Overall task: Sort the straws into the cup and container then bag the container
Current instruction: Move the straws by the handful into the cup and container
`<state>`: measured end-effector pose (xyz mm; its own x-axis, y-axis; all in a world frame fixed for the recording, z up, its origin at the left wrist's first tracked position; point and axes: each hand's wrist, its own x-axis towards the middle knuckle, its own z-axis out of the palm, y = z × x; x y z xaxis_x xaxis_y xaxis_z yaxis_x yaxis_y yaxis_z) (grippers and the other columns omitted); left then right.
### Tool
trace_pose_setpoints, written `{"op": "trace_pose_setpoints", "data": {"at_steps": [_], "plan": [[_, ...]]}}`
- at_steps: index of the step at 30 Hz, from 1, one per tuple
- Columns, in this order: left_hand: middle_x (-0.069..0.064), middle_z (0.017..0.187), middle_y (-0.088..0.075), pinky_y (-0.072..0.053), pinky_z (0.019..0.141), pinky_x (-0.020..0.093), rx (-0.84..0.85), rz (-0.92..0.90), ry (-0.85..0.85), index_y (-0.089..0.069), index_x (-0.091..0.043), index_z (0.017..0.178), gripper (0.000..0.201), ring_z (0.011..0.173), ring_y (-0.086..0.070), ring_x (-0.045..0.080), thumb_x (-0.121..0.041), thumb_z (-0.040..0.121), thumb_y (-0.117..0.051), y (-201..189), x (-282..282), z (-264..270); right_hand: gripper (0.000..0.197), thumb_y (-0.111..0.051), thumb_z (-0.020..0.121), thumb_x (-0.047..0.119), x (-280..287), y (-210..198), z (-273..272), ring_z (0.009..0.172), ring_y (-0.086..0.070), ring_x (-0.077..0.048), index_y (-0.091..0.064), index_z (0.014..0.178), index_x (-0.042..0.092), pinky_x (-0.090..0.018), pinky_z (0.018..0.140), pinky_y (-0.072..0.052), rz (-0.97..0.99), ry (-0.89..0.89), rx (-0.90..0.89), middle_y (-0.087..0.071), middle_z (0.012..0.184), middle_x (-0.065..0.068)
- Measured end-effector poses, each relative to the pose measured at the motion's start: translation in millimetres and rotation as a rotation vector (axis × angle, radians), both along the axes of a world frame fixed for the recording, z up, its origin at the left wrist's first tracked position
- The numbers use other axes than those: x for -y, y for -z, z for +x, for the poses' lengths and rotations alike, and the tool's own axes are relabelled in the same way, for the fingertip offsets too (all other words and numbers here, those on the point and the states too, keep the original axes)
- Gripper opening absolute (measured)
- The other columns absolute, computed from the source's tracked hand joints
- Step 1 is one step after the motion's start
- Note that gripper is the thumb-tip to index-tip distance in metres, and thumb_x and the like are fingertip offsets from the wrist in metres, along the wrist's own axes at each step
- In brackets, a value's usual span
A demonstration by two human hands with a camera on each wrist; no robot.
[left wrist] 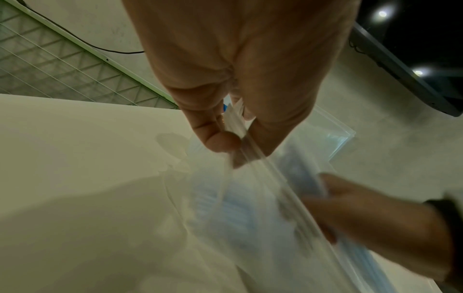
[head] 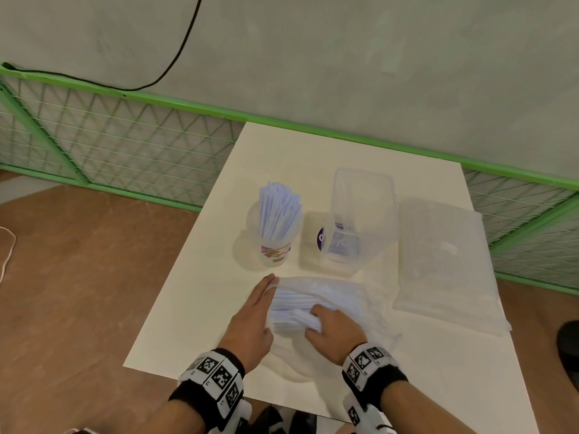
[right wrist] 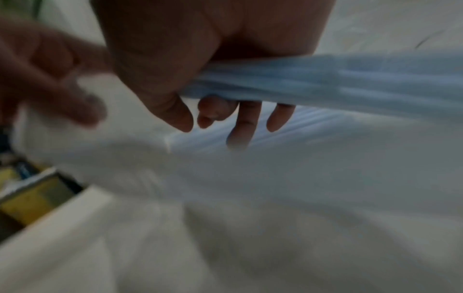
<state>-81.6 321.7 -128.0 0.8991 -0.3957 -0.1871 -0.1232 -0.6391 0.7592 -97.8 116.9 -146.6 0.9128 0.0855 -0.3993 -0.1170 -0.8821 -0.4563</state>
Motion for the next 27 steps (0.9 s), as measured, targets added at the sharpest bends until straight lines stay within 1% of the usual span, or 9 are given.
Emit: {"op": "trace_pose_setpoints", "data": {"at_steps": [2, 4, 6, 9, 11, 14, 18, 22, 27], "plan": [[-0.028, 0.156, -0.005, -0.033, 0.082, 0.004, 0.003, -0.001, -0.003, -0.019, -0.033, 0.151, 0.092, 0.122, -0.051, 0.012, 0.008, 0.074, -0.049, 2, 0, 1, 0.024, -0.062, 0.090, 0.037, 2, -12, -1, 0.071, -0.057, -0.015, -0.058, 0.073, 0.020, -0.026, 0.067, -0.045, 0.233, 0.208, 0.074, -0.066, 0.077, -0.006], [-0.028, 0.156, -0.004, -0.034, 0.085, 0.006, 0.001, -0.002, -0.004, -0.019, -0.032, 0.151, 0.092, 0.124, -0.049, 0.010, 0.008, 0.074, -0.050, 4, 1, 3, 0.030, -0.068, 0.089, 0.031, 1, -27, -2, 0.065, -0.061, -0.010, -0.068, 0.068, 0.011, -0.019, 0.064, -0.045, 0.480, 0.462, 0.141, -0.070, 0.073, -0.008], [-0.027, 0.157, -0.004, -0.034, 0.086, 0.007, -0.001, -0.004, -0.008, -0.020, -0.031, 0.151, 0.092, 0.123, -0.050, 0.013, 0.008, 0.074, -0.052, 4, 2, 5, 0.026, -0.069, 0.090, 0.026, -2, -37, -2, 0.068, -0.066, -0.008, -0.073, 0.068, 0.013, -0.017, 0.066, -0.048, 0.616, 0.564, 0.182, -0.073, 0.074, -0.002], [-0.026, 0.157, -0.005, -0.034, 0.087, 0.007, 0.000, -0.006, -0.019, -0.020, -0.031, 0.152, 0.092, 0.118, -0.053, 0.019, 0.007, 0.074, -0.053, 3, 1, 9, 0.031, -0.070, 0.086, 0.024, 0, -31, -7, 0.057, -0.056, -0.013, -0.062, 0.064, 0.004, -0.025, 0.059, -0.047, 0.539, 0.520, 0.142, -0.063, 0.062, -0.007], [-0.027, 0.157, -0.004, -0.035, 0.086, 0.008, -0.007, 0.001, -0.027, -0.019, -0.032, 0.152, 0.092, 0.117, -0.054, 0.020, 0.006, 0.075, -0.054, 1, 1, 12, 0.036, -0.071, 0.081, 0.029, 4, -26, -9, 0.050, -0.048, -0.010, -0.054, 0.058, 0.006, -0.027, 0.055, -0.044, 0.465, 0.527, 0.051, -0.053, 0.054, -0.002], [-0.025, 0.157, -0.004, -0.035, 0.086, 0.008, -0.012, 0.006, -0.034, -0.018, -0.031, 0.152, 0.091, 0.118, -0.054, 0.020, 0.006, 0.076, -0.053, 0, 1, 15, 0.037, -0.071, 0.077, 0.036, 5, -44, -2, 0.057, -0.064, -0.020, -0.063, 0.065, 0.002, -0.037, 0.060, -0.057, 0.435, 0.500, -0.011, -0.064, 0.060, -0.012], [-0.023, 0.158, -0.006, -0.038, 0.090, 0.013, -0.020, 0.003, -0.032, -0.020, -0.029, 0.152, 0.090, 0.120, -0.052, 0.023, 0.007, 0.075, -0.052, -1, 0, 17, 0.019, -0.076, 0.078, 0.023, -4, -110, 32, 0.073, -0.074, -0.019, -0.073, 0.076, 0.005, -0.046, 0.065, -0.062, 0.572, 0.491, 0.130, -0.074, 0.075, -0.009], [-0.026, 0.157, -0.004, -0.036, 0.085, 0.009, -0.034, -0.002, -0.028, -0.021, -0.029, 0.151, 0.088, 0.111, -0.057, 0.025, 0.005, 0.076, -0.051, -4, -1, 18, 0.010, -0.076, 0.078, 0.017, -15, -180, 84, 0.075, -0.074, -0.016, -0.074, 0.076, 0.008, -0.043, 0.066, -0.063, 0.655, 0.478, 0.365, -0.075, 0.075, -0.005], [-0.029, 0.156, -0.001, -0.035, 0.086, 0.006, -0.044, -0.040, -0.018, -0.017, -0.032, 0.151, 0.089, 0.115, -0.055, 0.020, 0.007, 0.078, -0.048, -7, -2, 17, 0.024, -0.072, 0.077, 0.030, -39, -185, 145, 0.070, -0.073, -0.018, -0.073, 0.078, 0.005, -0.044, 0.066, -0.062, 0.536, 0.385, 0.447, -0.074, 0.074, -0.006]]}}
